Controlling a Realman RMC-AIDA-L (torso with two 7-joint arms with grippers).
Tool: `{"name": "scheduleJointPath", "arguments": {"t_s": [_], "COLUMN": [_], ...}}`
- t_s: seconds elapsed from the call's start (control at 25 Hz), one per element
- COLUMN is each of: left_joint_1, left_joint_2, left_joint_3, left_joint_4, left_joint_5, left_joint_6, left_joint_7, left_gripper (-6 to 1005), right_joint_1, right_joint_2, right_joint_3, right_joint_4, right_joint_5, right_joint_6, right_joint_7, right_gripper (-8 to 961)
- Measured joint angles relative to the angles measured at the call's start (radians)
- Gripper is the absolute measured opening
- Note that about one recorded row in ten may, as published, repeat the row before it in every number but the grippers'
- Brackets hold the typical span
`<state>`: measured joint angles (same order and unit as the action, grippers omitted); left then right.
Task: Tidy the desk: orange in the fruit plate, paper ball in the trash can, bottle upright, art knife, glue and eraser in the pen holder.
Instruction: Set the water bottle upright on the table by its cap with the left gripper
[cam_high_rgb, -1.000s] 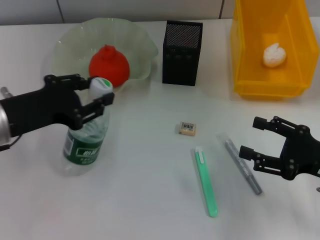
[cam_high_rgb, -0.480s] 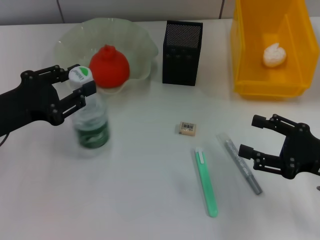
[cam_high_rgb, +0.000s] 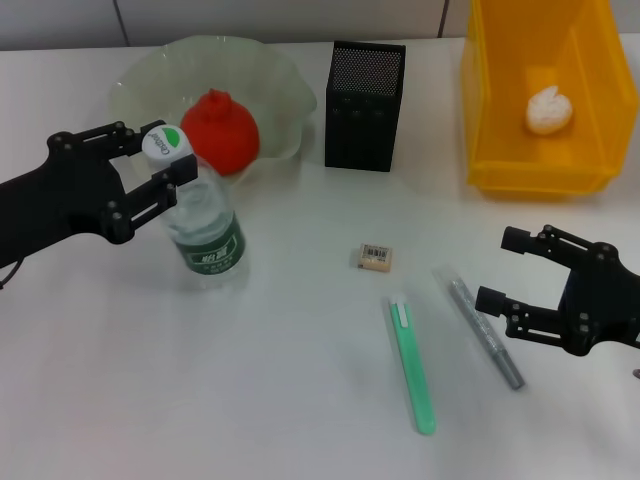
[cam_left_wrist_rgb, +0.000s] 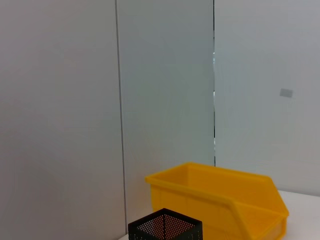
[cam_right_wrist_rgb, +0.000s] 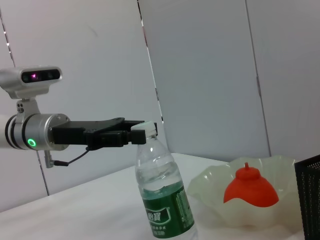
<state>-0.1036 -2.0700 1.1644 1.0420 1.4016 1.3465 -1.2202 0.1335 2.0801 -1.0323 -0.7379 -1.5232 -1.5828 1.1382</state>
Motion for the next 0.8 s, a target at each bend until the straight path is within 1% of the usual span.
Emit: {"name": "scheduleJointPath", "arguments": {"t_s": [0.28,0.64,0.8], "left_joint_1": [-0.039,-0.045,-0.045], "left_joint_2": [-0.002,-0.002,-0.001], "left_joint_3": [-0.006,-0.008,-0.014], "left_joint_4": [-0.064,-0.084,-0.090], "left_joint_5": [-0.001,-0.022,-0.042], "left_joint_6": [0.000,-0.003,-0.001], "left_joint_7": [0.036,0.039,0.039], "left_gripper": [446,445,484], "right_joint_1": [0.007,0.022,0.029], "right_joint_2": [0.000,0.000,0.000], "right_joint_3": [-0.003,-0.006,-0.006], "right_joint_4": [0.005,0.009,0.009], "right_joint_5": [0.000,-0.007,-0.017], "right_joint_6": [0.000,0.000,0.002], "right_joint_7": [0.000,0.009,0.023], "right_gripper": [834,834,834]}}
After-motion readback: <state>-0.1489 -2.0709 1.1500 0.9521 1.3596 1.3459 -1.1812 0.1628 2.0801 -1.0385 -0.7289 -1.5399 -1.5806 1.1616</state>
